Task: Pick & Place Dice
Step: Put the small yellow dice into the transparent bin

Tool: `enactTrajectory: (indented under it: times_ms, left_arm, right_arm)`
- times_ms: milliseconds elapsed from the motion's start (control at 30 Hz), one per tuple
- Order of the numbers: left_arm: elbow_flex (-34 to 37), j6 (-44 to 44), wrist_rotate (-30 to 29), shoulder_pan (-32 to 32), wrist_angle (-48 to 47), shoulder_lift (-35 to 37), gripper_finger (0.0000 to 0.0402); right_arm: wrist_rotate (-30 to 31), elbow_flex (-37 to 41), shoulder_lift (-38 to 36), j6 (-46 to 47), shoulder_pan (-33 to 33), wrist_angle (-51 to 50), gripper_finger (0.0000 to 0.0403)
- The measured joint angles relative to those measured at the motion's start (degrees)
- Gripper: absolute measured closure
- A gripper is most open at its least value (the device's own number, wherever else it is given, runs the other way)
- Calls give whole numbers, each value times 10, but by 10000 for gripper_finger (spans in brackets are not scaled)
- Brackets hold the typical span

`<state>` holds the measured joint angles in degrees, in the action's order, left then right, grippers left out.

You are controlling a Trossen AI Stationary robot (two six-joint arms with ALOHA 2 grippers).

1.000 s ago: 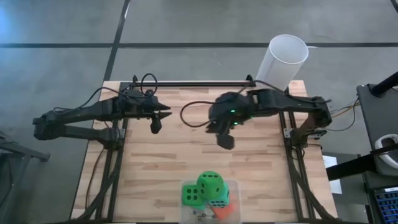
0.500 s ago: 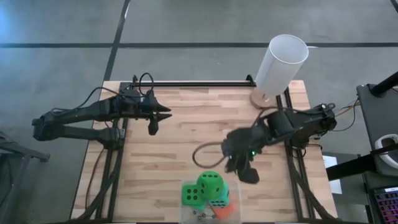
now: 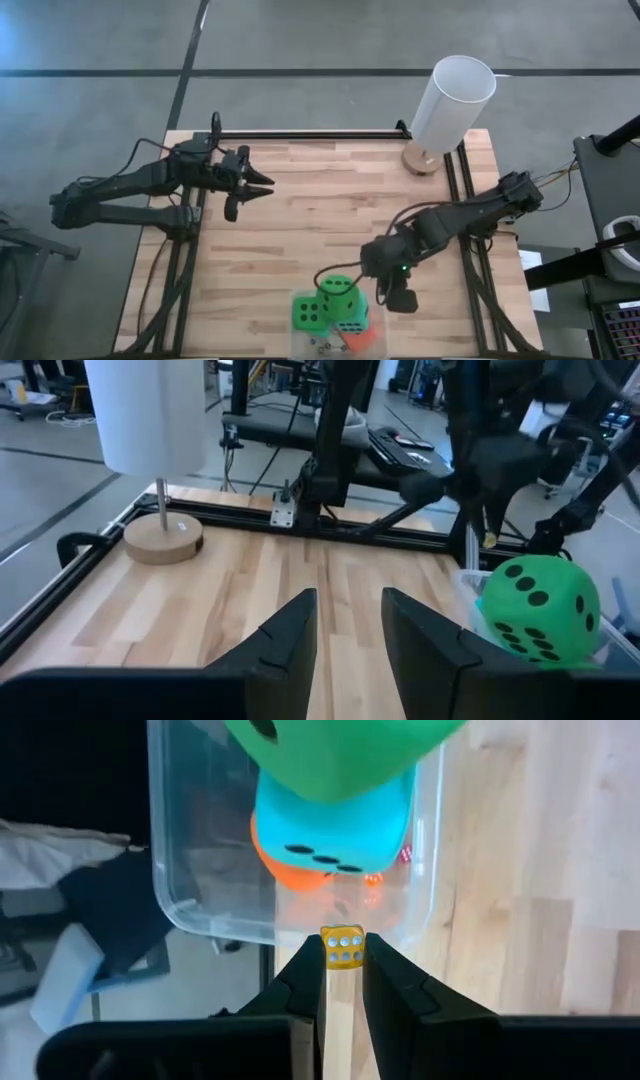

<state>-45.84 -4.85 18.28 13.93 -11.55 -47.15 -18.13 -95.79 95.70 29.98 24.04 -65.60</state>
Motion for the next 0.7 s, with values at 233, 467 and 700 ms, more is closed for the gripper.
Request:
enactTrajectory:
  times_ms: [233,467,700]
  left_arm:
    - [0,-10,0,0,1,5,283]
    - [0,-12,0,0,1,5,283]
    - [0,-12,0,0,1,5,283]
  right_arm:
    - [-15,46,0,-4,1,37,364]
    - [-14,64,0,-13,1,66,347]
    - [-14,86,0,-15,1,106,339]
